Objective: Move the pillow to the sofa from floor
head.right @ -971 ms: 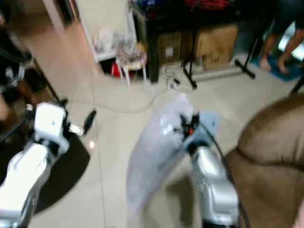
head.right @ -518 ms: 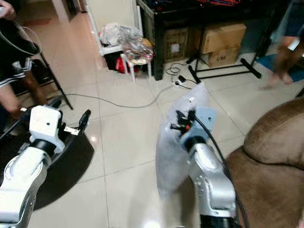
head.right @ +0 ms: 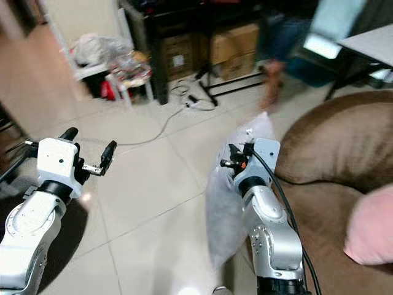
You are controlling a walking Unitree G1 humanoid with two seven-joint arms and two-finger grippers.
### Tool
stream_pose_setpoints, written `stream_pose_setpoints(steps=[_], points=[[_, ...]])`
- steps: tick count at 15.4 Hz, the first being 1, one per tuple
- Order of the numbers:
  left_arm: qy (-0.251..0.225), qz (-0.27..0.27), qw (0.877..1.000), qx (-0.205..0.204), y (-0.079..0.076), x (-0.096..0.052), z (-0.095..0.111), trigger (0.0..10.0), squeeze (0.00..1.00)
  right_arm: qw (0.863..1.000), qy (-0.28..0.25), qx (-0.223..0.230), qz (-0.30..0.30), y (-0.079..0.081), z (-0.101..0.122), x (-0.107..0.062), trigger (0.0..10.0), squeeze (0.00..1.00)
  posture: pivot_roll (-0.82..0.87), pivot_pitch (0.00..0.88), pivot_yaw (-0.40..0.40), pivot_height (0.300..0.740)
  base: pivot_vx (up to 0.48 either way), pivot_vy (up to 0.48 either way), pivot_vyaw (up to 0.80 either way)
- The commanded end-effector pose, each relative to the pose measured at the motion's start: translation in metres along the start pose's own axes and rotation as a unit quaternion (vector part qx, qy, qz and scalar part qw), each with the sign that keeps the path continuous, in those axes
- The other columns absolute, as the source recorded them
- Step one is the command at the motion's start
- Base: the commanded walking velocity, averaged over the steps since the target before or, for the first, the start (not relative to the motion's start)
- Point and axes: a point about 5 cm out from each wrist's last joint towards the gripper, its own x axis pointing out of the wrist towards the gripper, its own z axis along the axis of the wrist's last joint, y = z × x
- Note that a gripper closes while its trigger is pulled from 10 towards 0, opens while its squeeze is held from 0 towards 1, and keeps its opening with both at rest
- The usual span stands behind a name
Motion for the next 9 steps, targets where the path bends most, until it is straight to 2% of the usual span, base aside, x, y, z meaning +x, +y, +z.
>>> stream_pose_setpoints(steps=[1,2,7,9], points=[[-0.002,-0.005,1.0,-0.001,0.0003,-0.0004,0.0009,10.0,0.0,1.0,-0.029,0.001,0.009,0.0054,0.0133,0.0021,10.0,0.0,-0.1,0.0,0.079,0.74,0.0,0.0,-0.8],[-0.003,-0.006,1.0,-0.003,0.0003,-0.0009,0.001,10.0,0.0,1.0,-0.03,0.002,0.007,0.005,0.0135,0.002,10.0,0.0,-0.1,0.0,0.075,0.74,0.0,0.0,-0.8],[-0.002,-0.014,1.0,-0.005,-0.0002,-0.0021,0.0008,10.0,0.0,0.999,-0.036,0.006,-0.014,-0.0014,0.0144,0.0012,10.0,0.0,-0.1,0.0,0.076,0.74,0.24,0.0,-0.8],[-0.002,-0.017,1.0,-0.005,-0.001,-0.0019,0.0007,10.0,0.0,0.999,-0.037,0.007,-0.017,-0.0021,0.0144,0.0008,10.0,0.0,-0.1,0.0,0.077,0.74,0.0,0.0,-0.8]])
